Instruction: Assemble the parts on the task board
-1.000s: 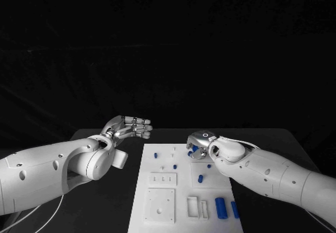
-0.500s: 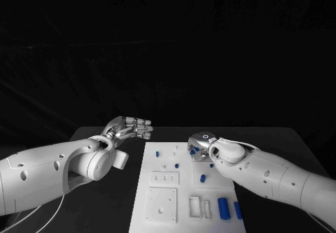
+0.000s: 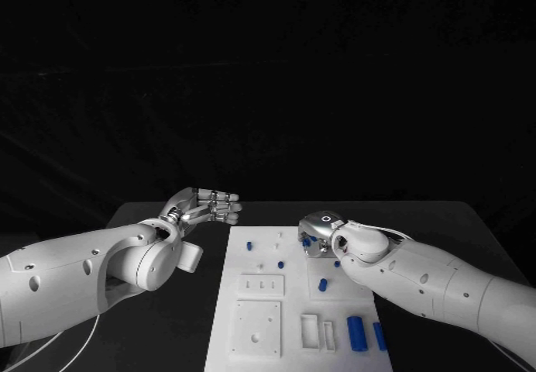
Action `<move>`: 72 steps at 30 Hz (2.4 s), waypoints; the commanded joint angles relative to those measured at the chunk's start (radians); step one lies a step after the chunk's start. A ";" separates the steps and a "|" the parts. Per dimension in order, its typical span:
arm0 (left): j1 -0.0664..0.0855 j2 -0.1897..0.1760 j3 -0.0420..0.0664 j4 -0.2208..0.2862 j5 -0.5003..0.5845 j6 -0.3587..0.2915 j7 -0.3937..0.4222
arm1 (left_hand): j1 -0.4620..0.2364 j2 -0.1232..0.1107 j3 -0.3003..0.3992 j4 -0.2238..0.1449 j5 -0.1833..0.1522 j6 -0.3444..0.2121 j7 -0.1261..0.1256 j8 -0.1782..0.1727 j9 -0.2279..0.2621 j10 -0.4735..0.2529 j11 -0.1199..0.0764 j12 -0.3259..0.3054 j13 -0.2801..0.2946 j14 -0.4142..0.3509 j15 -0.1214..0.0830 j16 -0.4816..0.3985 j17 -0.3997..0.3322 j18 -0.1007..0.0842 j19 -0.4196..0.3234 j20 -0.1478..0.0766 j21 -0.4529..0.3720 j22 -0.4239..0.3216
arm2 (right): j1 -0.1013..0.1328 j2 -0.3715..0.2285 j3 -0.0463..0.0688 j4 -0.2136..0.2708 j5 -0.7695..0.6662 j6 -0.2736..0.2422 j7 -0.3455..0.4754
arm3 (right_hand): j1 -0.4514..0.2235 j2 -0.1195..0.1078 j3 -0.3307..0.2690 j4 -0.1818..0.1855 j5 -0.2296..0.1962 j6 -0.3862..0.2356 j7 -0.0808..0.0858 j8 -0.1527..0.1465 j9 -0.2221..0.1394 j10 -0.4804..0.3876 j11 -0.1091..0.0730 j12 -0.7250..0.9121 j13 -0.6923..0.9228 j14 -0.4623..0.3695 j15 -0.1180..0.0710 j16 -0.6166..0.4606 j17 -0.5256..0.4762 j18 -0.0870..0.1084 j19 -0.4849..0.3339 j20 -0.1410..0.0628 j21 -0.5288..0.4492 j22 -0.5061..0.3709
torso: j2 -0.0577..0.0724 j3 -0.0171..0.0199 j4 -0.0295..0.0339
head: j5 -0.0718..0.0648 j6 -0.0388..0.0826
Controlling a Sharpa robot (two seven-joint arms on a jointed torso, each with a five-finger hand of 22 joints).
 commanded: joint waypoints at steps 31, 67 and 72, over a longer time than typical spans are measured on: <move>0.002 0.003 0.001 -0.016 -0.003 0.009 -0.010 | 0.001 -0.011 0.001 0.012 0.000 -0.003 0.004 -0.001 0.000 -0.008 -0.001 -0.001 0.001 -0.005 0.003 -0.003 -0.001 -0.006 0.010 0.001 -0.008 -0.010 | -0.003 0.002 -0.001 0.061 -0.042 -0.175 -0.050 | 0.032 0.021 0.106 0.006 -0.142 0.112 -0.022 0.007 0.023 0.152 -0.042 0.005 0.005 -0.003 -0.036 0.001 0.021 -0.051 0.013 -0.039 0.179 0.285 | 0.018 0.0056 0.0038 | 0.007 0.024; 0.006 0.013 0.001 -0.013 -0.003 0.005 -0.012 | 0.003 -0.012 0.004 0.011 0.002 -0.003 0.005 -0.002 0.000 -0.009 -0.001 -0.001 0.001 -0.005 0.003 -0.004 -0.002 -0.006 0.010 0.001 -0.005 -0.013 | -0.003 0.077 0.008 0.027 -0.068 -0.219 -0.094 | 0.034 0.016 0.118 0.010 -0.139 0.117 -0.023 0.007 0.022 0.152 -0.042 0.005 0.004 -0.002 -0.037 -0.001 0.021 -0.052 0.032 -0.039 0.122 0.347 | 0.030 0.0061 0.0111 | 0.029 0.041; 0.008 0.012 0.001 -0.007 -0.003 0.004 -0.013 | 0.003 -0.012 0.004 0.011 0.002 -0.003 0.005 -0.002 0.000 -0.009 -0.001 -0.001 0.001 -0.005 0.003 -0.004 -0.002 -0.006 0.010 0.001 -0.005 -0.013 | -0.003 0.083 0.009 0.012 -0.073 -0.221 -0.096 | 0.035 0.015 0.123 0.008 -0.139 0.113 -0.022 0.007 0.020 0.148 -0.040 0.005 0.004 -0.002 -0.035 -0.002 0.020 -0.052 0.032 -0.037 0.117 0.350 | 0.033 0.0046 0.0125 | 0.028 0.043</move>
